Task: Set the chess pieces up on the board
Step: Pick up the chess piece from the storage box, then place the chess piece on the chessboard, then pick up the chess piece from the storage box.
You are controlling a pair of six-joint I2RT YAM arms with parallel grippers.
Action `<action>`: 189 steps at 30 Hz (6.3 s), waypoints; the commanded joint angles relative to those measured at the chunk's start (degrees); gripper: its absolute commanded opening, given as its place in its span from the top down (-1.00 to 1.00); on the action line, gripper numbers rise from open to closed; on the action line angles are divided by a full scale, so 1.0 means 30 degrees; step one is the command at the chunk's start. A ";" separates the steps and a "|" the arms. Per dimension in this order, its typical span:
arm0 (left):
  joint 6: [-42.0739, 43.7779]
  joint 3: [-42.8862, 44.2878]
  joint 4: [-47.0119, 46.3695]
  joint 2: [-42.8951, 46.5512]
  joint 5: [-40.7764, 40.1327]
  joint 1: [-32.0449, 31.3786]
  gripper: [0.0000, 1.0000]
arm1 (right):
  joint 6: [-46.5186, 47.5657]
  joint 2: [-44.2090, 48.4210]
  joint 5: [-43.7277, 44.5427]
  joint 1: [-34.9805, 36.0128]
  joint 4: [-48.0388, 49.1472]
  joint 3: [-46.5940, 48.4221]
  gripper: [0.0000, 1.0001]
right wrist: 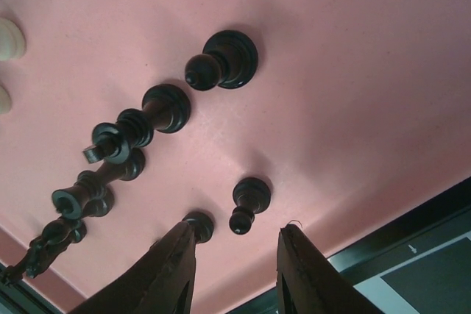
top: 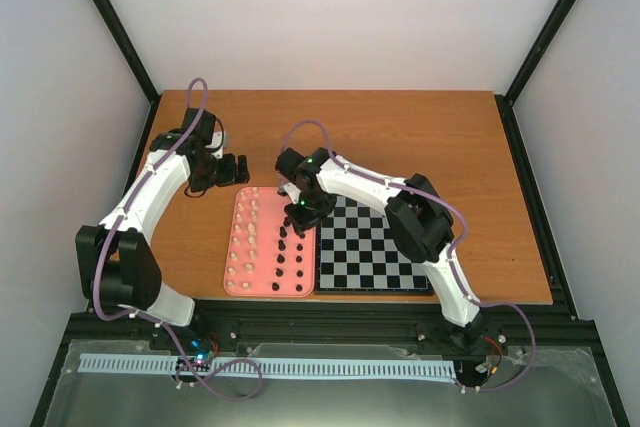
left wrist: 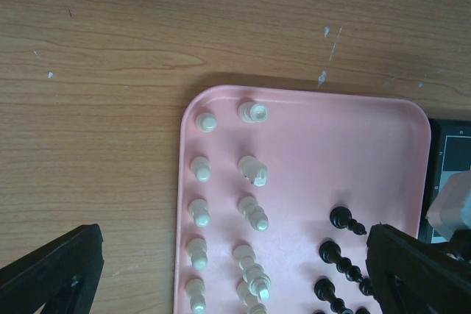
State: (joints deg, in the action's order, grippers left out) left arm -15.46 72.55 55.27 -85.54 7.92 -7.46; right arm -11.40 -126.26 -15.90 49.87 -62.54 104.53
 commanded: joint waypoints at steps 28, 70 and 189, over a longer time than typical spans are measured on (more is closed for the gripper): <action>-0.0221 -0.0074 -0.0338 0.0458 0.0113 -0.0061 -1.00 | 0.0163 -0.0486 0.0400 0.0254 -0.0412 -0.0012 0.94; -0.0221 -0.0015 -0.0313 0.0261 0.0184 -0.0061 -1.00 | -0.0951 1.0790 0.4752 -0.9143 0.1474 -1.3873 0.94; -0.0353 -0.0650 -0.0697 0.1042 0.0560 -0.0061 -1.00 | -0.2993 0.7876 0.3008 -0.1497 -0.0464 -0.6698 0.94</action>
State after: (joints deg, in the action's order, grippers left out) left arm -15.86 70.11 53.74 -83.83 9.10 -7.46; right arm -15.99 -110.00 -9.72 50.19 -63.31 95.13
